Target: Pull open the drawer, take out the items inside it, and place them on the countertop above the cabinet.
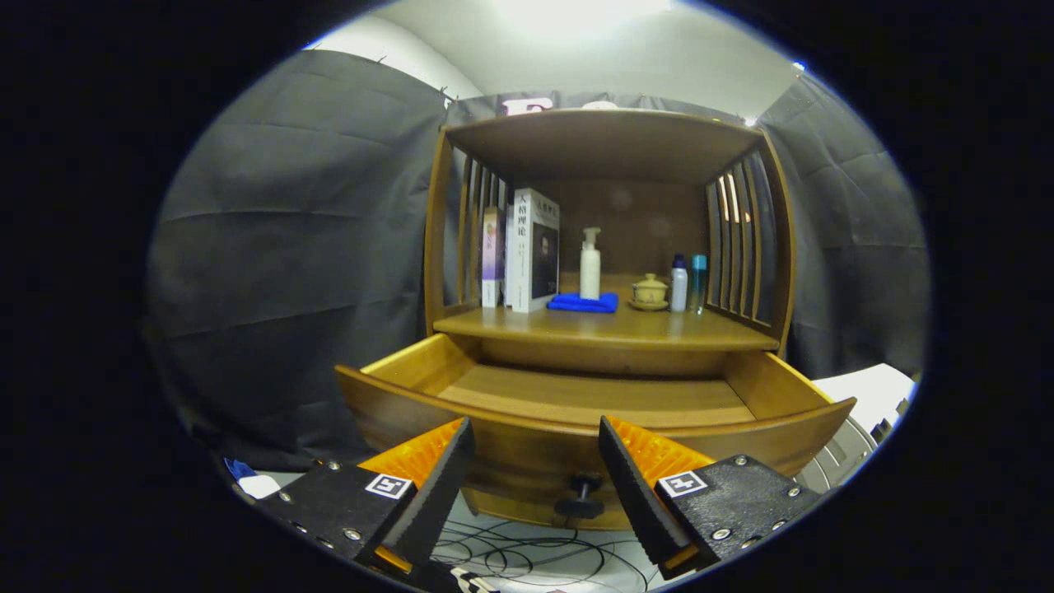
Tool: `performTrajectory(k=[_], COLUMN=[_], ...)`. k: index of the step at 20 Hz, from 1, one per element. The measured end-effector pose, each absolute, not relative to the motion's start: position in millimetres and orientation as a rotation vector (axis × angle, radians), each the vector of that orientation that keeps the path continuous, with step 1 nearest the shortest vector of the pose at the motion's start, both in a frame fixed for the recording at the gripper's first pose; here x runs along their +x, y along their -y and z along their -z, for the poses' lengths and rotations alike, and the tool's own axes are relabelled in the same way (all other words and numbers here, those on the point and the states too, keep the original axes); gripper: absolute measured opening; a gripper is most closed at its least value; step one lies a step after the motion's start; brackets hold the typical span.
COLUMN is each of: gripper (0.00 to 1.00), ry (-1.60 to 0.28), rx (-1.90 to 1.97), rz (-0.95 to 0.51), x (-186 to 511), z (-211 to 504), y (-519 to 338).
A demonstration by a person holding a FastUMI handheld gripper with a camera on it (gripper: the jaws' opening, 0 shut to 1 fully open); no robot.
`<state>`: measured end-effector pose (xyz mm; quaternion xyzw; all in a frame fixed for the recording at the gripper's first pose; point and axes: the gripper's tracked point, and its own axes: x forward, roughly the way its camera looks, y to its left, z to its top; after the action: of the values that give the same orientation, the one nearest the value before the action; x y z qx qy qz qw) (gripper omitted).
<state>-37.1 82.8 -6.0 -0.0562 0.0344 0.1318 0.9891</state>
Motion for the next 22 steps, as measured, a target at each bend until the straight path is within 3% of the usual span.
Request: performTrajectory(k=[10,22], gripper=[0.93,0.93], ry=[-0.222,-0.417], rx=[-0.072,-0.014], rz=[-0.311,-0.237], x=[11,88], z=[-11,10], y=[-87,-52])
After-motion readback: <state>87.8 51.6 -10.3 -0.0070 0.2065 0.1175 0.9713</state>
